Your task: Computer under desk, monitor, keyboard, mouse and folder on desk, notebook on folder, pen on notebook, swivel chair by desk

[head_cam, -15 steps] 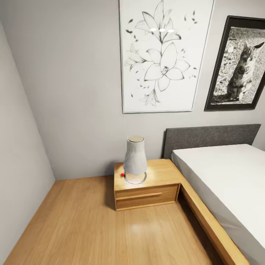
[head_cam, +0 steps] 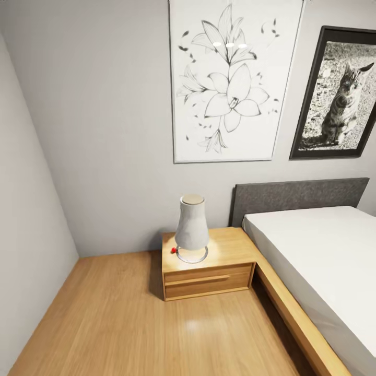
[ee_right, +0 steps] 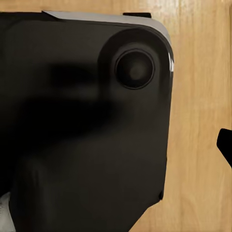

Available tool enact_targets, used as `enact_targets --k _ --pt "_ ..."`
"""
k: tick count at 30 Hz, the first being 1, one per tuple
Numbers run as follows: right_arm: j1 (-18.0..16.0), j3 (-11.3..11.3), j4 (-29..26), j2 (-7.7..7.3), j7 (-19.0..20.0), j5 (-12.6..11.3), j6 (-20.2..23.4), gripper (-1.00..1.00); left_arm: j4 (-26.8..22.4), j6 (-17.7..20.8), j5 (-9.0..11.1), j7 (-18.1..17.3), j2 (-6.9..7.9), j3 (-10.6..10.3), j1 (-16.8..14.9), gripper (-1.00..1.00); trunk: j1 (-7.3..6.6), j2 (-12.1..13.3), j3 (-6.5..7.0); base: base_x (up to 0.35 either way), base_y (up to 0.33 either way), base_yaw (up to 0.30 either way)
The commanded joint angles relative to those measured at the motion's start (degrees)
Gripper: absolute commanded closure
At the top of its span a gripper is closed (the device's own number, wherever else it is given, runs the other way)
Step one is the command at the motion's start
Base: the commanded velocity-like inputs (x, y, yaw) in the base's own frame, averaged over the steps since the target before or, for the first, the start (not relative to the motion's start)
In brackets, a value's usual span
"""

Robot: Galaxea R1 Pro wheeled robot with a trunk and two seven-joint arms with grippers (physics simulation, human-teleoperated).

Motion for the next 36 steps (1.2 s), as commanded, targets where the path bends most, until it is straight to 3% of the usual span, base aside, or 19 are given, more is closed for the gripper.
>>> enact_targets --k 1,11,17,22,25,28,32,34,36 --pt "-0.04 -0.07 0.09 0.00 -0.02 -0.06 -0.55 -1.00 -0.06 0.01 -0.02 0.05 -0.06 0.00 0.01 -1.00 -0.23 0.39 0.13 0.000 0.000 0.000" --pt "-0.04 -0.44 -1.54 -0.16 -0.15 -0.09 -3.88 -1.00 -1.93 -0.08 0.57 -0.34 0.02 0.47 0.00 -1.00 -2.42 4.40 1.93 0.000 0.000 -0.245" --pt "-0.04 -0.82 -6.20 -0.12 -0.06 -0.25 -11.74 -1.00 -10.59 -0.12 0.88 -0.36 0.12 0.54 -0.02 -1.00 -3.74 6.80 3.01 0.000 0.000 -0.295" --pt "-0.09 -0.83 -13.00 -0.01 -0.03 -0.29 -22.17 -1.00 -22.45 -0.07 0.86 -0.35 0.33 0.49 0.00 -1.00 -4.84 8.81 3.90 0.000 0.000 -0.297" --pt "-0.13 -0.72 -14.88 0.39 0.01 -0.26 -26.29 -1.00 -27.38 -0.01 0.86 -0.36 0.44 0.52 -0.03 -1.00 -5.50 10.01 4.43 0.000 0.000 -0.295" --pt "-0.21 -0.65 -17.69 1.13 -0.02 -0.01 -30.24 -1.00 -30.45 0.02 0.91 -0.30 0.45 0.54 -0.06 -1.00 -6.16 11.22 4.92 0.000 0.000 -0.245" --pt "-0.39 -0.57 -20.54 1.62 -0.10 0.09 -34.80 -1.00 -30.66 -0.38 1.93 -0.24 0.44 1.16 -0.07 -1.00 -7.04 12.82 5.61 0.000 0.000 -0.103" --pt "-0.44 -0.61 -20.79 1.81 -0.17 -0.05 -36.37 -1.00 -27.79 -4.13 4.29 -0.27 0.67 3.22 -0.06 -1.00 -7.48 13.62 5.98 0.000 0.000 -0.039" --pt "-0.46 -0.66 -20.51 1.84 -0.19 -0.11 -37.03 -1.00 -24.63 -12.67 7.08 -0.32 1.59 5.75 -0.01 -1.00 -7.92 14.42 6.37 0.000 0.000 -0.134"
